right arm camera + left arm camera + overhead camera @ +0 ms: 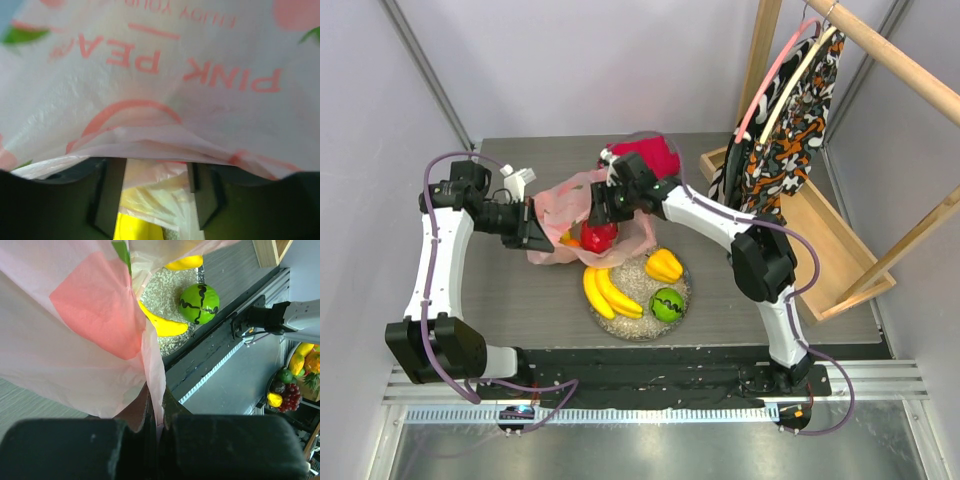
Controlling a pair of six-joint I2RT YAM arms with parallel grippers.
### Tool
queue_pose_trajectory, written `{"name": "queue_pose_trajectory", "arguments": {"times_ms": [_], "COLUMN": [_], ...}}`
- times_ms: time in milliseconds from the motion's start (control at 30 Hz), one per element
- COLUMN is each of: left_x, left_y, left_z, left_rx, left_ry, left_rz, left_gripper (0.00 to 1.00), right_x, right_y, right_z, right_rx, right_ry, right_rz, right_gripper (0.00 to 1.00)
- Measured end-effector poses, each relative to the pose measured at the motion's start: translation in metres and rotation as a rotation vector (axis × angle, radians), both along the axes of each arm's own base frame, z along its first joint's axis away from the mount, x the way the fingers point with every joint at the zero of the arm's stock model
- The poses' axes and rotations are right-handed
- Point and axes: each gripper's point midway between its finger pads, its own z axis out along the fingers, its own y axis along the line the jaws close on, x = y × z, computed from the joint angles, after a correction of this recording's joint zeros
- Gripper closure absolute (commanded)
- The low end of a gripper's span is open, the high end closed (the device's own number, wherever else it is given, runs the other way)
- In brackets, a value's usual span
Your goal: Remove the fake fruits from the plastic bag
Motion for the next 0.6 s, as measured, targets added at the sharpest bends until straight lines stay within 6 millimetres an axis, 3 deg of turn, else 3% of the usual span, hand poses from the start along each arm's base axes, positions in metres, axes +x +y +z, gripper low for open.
{"name": "queue_pose_trajectory", "arguments": {"times_ms": [133, 300, 600], "left_x": [0.000, 0.000, 0.000], "left_y": [-0.001, -0.003, -0.004], "left_z": [0.001, 0.003, 0.003], "left_rx": [-0.011, -0.024, -0.026], "left_ry": [-0.011, -0.015, -0.017], "left_rz": [-0.012, -0.019, -0.022], "left_gripper": [0.99, 0.99, 0.99], "right_x": [0.031, 0.043, 0.033], "right_y": [-0.003, -0.008, -0.007], "right_z": [0.030, 0.031, -0.009], "right_rx": [0.038, 0.042, -0.007], "right_ry": [-0.069, -0.065, 0.041], "right_rz": [-0.071, -0.118, -0.139], "right_gripper": [0.02, 0.00, 0.00]}}
